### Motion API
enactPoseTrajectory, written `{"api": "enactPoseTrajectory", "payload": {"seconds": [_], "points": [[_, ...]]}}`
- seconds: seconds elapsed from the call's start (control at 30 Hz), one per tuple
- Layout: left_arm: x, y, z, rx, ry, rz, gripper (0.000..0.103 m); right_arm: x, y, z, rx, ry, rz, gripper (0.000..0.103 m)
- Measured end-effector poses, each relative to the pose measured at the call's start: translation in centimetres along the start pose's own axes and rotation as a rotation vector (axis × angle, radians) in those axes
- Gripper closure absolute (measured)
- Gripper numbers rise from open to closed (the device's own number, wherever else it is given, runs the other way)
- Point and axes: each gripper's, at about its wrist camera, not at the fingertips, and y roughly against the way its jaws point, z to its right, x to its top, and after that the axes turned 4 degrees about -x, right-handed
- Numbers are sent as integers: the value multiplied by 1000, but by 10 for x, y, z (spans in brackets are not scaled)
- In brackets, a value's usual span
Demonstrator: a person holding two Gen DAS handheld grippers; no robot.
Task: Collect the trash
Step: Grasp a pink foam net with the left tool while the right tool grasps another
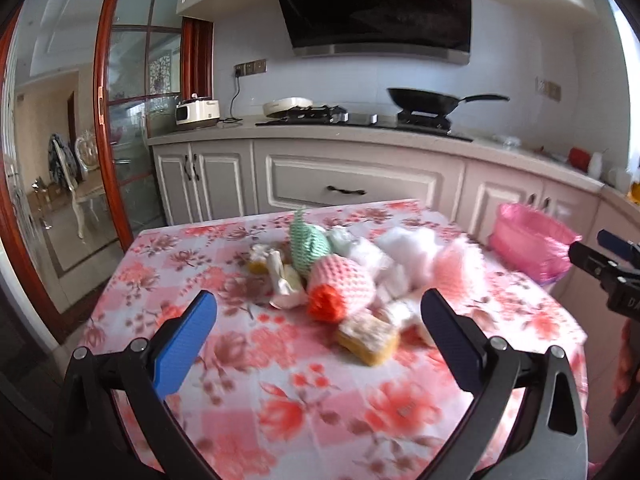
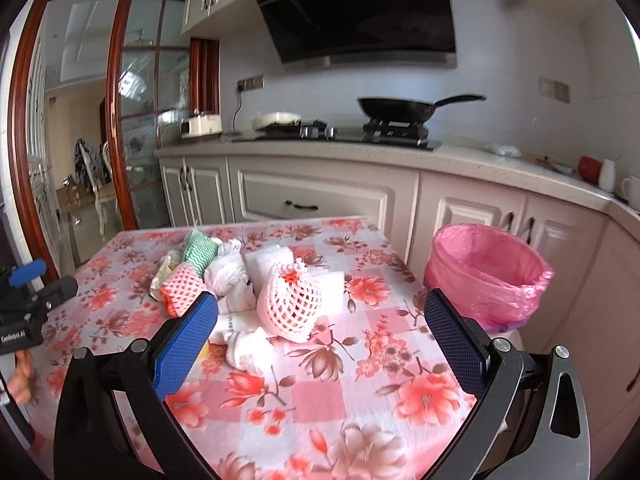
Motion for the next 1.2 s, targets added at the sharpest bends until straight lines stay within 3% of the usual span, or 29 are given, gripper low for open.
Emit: {"api": "enactPoseTrajectory", "payload": {"seconds": [0.17,0.23,0.37,0.53,0.7,0.93,1.07,1.2], "points": [[2,-48,-11,-1,65,-47,4,4,-54,-4,36,-33,-82,6],[0,-62,-12,-29,61,-78,4,1,-78,-7,42,-48,-128,6],[-6,-94,-12,-7,43,-122,4,-4,-119,-19,52,-39,-202,7],[-2,-125,-9,-9,-10,-129,4,-9,-159,-24,46,-58,-268,7],[4,-154,-11,-18,7,-126,4,-17,-187,-20,45,-84,-326,8],[0,-186,-13,-68,40,-195,4,-26,-192,-22,98,-67,-340,25],[-5,-189,-14,-83,58,-186,5,-32,-190,-23,123,-55,-344,46],[-7,-190,-9,-103,26,-187,34,-35,-184,-20,142,-66,-334,56]]}}
